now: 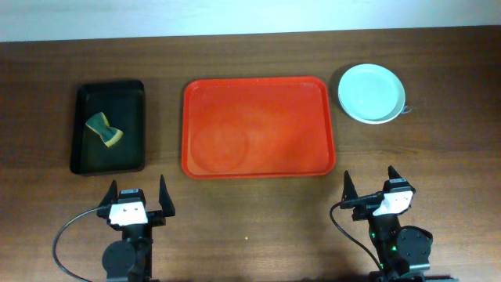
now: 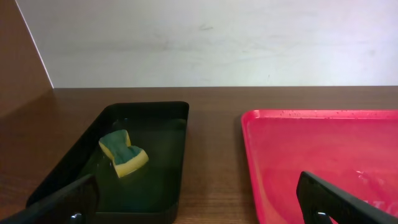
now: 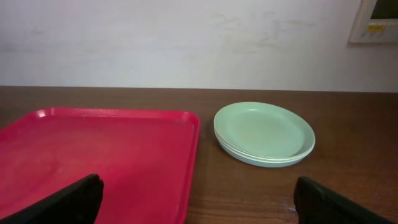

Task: Clean dirty plates on tray and stack at the side

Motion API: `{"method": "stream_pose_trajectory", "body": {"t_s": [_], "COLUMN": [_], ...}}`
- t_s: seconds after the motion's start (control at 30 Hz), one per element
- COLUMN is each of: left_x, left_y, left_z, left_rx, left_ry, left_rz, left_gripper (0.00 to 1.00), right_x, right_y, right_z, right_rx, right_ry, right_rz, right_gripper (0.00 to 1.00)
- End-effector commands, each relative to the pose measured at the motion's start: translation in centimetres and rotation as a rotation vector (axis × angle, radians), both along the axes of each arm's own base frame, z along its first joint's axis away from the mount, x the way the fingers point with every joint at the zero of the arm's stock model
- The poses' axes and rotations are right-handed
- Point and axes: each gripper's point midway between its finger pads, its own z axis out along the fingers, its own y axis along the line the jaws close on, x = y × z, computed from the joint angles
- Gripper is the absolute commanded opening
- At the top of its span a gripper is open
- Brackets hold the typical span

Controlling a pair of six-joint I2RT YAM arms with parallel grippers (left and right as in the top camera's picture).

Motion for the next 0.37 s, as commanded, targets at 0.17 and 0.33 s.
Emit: {"method": "stream_pose_trajectory", "body": {"t_s": [0.17, 0.33], "left_x": [0.01, 0.01], "left_y": [-0.04, -0.04], "left_z": [-0.15, -0.14], "left_rx": [-0.010, -0.010], "left_ry": [-0.004, -0.004], "left_rz": [0.000, 0.000], "left_gripper": [1.00, 0.99], "right_x": [0.02, 0.02], "right_y": [-0.28, -0.28], "right_z": [-0.31, -0.31], "right_rx": [0.008, 0.008], "right_ry": [0.004, 0.004], "right_rz": [-0.014, -0.014], "right_gripper": [0.99, 0.99]}}
